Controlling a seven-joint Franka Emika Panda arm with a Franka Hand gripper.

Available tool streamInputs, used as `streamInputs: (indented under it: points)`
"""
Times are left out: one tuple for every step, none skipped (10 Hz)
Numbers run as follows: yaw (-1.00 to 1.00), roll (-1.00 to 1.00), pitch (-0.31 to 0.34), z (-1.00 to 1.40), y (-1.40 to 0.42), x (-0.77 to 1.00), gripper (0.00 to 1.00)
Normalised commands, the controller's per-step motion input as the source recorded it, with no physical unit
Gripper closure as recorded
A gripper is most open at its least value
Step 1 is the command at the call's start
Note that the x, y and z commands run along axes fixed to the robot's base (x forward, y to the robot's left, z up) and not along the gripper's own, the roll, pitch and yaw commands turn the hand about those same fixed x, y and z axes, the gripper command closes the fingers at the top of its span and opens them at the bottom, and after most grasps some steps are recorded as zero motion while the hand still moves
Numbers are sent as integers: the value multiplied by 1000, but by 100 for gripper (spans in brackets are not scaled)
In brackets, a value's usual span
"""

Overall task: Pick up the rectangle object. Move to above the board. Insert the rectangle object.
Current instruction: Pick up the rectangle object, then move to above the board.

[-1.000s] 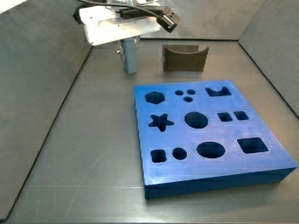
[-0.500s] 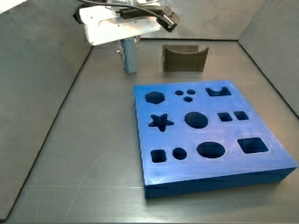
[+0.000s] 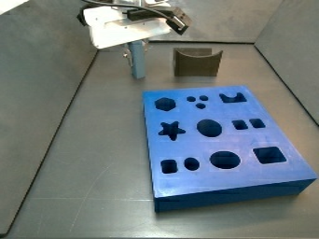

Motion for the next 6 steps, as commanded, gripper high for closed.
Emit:
streamInputs:
  points:
    - [0,0,0,0,0,0,100]
    - [0,0,0,0,0,0,100]
    - [0,0,0,0,0,0,100]
    - [387,-15,-122,1000,-115,-3,100]
    - [511,-12,-137,1000,-121,-1,100]
    - [458,-9,-107,1000,-120,-6,100]
